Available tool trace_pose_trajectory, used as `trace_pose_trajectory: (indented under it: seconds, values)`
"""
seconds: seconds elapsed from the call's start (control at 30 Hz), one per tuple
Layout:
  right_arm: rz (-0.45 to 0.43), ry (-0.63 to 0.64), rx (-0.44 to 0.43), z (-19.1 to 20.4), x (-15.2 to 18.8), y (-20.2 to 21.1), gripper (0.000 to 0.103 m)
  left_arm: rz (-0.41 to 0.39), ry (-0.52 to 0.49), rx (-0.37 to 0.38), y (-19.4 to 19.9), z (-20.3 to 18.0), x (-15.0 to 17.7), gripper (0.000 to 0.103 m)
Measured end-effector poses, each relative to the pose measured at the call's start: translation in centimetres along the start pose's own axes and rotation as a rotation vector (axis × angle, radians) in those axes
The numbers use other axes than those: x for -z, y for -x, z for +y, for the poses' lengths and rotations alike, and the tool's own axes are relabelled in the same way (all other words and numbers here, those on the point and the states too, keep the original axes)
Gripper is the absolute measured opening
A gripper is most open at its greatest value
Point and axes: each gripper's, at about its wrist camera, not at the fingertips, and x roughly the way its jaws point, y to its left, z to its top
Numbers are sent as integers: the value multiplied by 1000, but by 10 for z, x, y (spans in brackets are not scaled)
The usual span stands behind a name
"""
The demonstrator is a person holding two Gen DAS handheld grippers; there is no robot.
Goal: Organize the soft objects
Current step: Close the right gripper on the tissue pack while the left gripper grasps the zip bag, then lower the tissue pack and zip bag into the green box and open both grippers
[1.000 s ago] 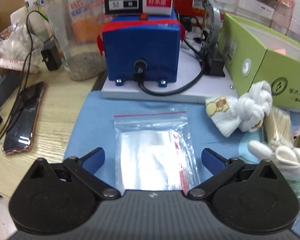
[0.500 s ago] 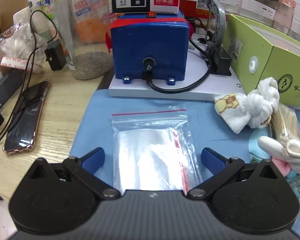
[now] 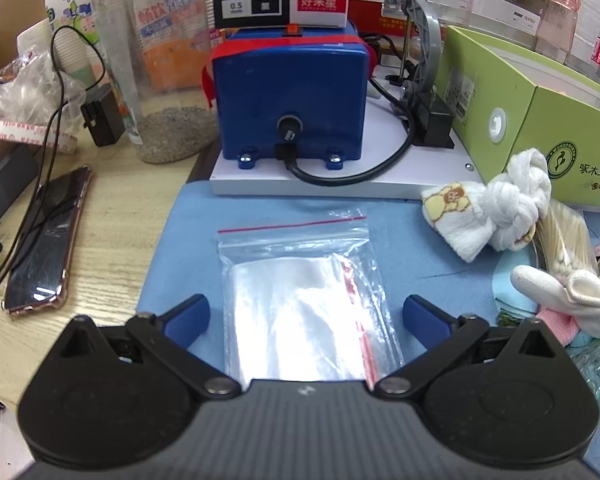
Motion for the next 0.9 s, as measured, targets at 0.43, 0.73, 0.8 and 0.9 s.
trace_pose_trajectory:
  seconds: [0.43, 0.73, 0.8, 0.9]
  values:
    - [-103, 168, 64, 0, 25, 3, 69, -17, -5, 26, 5, 2, 6, 96]
    - [-151, 146, -9, -9, 29, 11, 48, 10, 138, 107, 31, 29, 8, 27]
    - [-148, 117, -39, -16, 32, 18, 47, 5, 147, 107, 40, 31, 10, 27]
    - [-161, 47, -108, -29, 41, 35, 47, -19, 157, 145, 59, 29, 7, 27]
